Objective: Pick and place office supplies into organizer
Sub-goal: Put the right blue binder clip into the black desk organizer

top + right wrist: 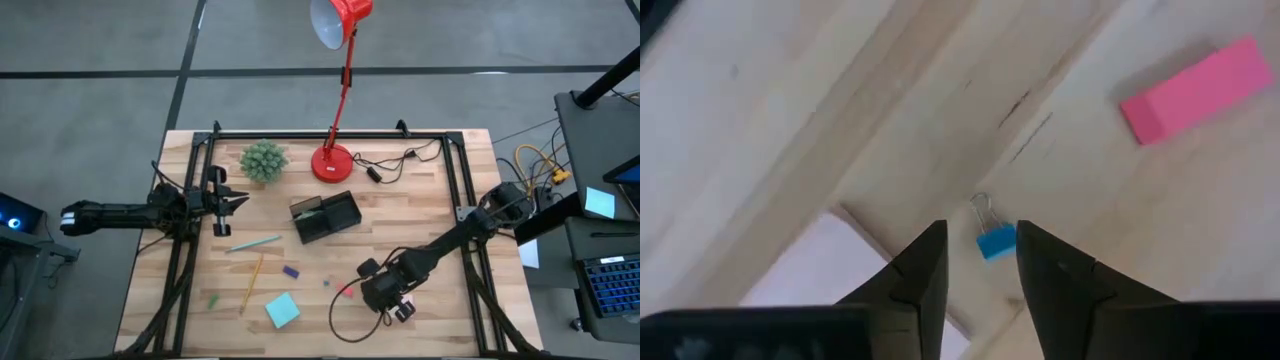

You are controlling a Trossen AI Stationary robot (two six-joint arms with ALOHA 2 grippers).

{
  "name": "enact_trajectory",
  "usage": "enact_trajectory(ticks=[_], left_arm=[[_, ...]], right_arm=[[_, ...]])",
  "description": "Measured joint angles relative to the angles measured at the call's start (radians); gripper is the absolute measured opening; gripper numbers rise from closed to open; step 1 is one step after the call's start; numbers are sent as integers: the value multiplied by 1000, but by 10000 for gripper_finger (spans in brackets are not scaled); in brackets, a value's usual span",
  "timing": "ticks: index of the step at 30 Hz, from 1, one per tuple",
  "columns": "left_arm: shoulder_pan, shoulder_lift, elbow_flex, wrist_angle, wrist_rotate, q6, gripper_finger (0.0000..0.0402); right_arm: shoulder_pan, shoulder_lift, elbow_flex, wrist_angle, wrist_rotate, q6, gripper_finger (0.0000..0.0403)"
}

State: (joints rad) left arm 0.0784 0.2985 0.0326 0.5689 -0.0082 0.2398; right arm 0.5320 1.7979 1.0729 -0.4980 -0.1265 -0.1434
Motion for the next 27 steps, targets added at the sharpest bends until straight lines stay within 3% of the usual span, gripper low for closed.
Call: enact_trajectory(ticks=[4,13,27], left_arm=[[0,-1,0,0,0,0,22],[0,1,0,-1,0,0,22],[0,1,0,-1,0,0,22]], right_arm=[[0,2,0,1,78,-51,136],[0,12,-2,1,71,-104,189],[-1,59,0,5,42,-156,171]])
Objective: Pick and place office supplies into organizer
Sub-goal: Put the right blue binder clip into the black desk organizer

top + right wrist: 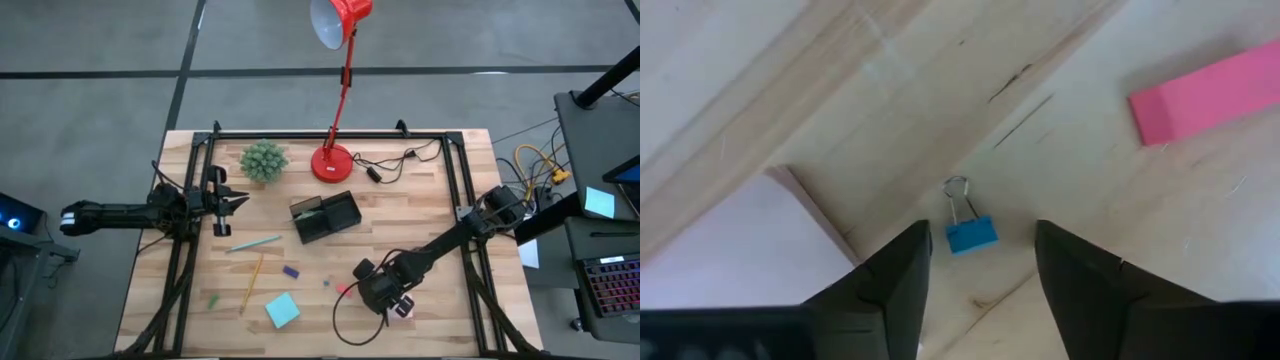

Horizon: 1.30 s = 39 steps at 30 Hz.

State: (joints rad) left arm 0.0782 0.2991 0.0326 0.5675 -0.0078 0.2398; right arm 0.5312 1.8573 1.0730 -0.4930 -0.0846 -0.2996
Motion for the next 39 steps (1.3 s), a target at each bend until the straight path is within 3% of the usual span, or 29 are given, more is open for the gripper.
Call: enact_trajectory(ticks=[20,39], left_arm=[[0,0,0,0,0,0,22],[0,0,0,0,0,0,22]], right_arm=[[1,-4,0,-6,-6,-8,59],[1,-9,0,-6,5,29,56]])
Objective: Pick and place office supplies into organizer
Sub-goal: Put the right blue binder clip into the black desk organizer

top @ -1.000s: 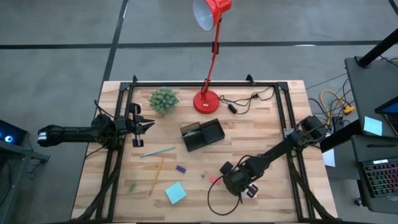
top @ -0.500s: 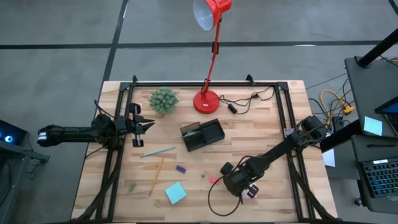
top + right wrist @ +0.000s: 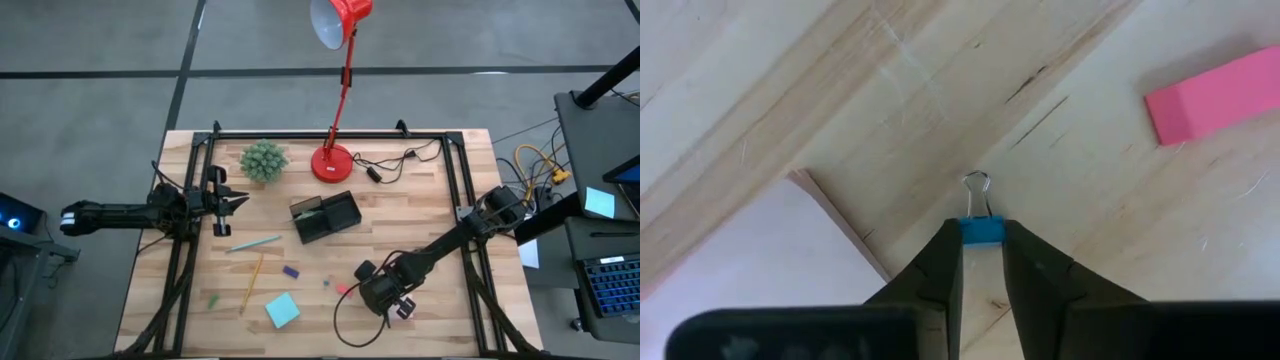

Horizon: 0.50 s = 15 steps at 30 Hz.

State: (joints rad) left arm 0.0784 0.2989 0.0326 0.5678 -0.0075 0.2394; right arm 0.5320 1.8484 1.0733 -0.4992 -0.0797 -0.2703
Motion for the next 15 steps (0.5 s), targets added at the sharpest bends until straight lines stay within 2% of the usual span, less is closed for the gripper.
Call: enact_trajectory(ticks=[3,15], left_arm=[[0,0,0,0,0,0,22],[0,0,0,0,0,0,22]], right_arm=[[-2,-14,-2,-5,18,0,56],[-22,-45,-2,8,217,-18,56]])
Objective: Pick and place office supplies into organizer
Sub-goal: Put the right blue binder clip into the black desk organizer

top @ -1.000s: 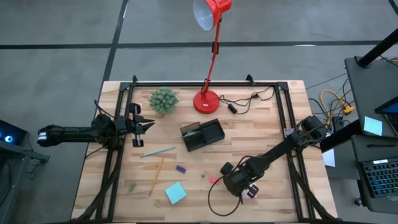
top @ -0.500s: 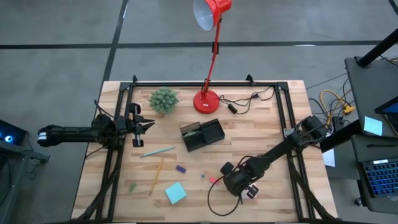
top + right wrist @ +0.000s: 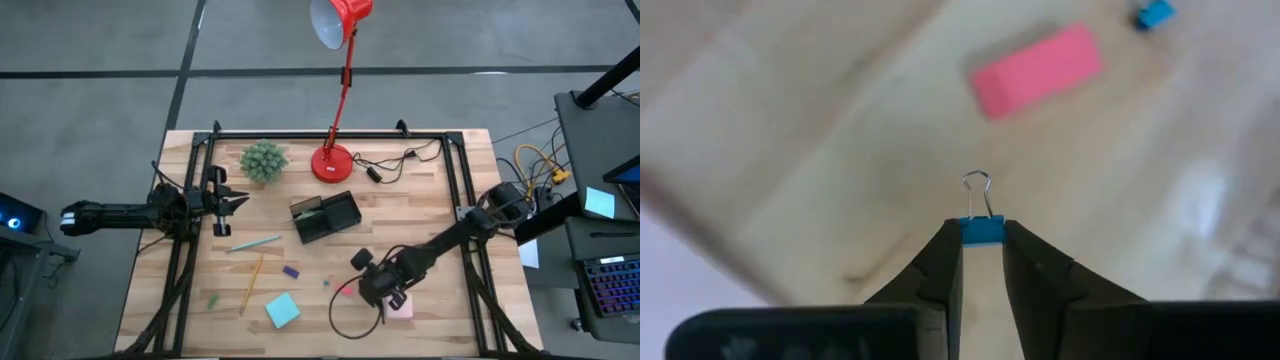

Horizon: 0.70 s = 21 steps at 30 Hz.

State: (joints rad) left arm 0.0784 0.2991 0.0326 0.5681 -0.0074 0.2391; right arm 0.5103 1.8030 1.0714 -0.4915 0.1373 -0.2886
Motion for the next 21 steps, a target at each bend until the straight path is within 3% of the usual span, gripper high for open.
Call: enact_trajectory(ticks=[11,21], left_arm=[[0,1,0,0,0,0,22],[0,1,0,-1,0,0,22]], right_arm=[[-42,-11,2,77,148,-33,56],[-151,-14,2,220,155,-79,56]])
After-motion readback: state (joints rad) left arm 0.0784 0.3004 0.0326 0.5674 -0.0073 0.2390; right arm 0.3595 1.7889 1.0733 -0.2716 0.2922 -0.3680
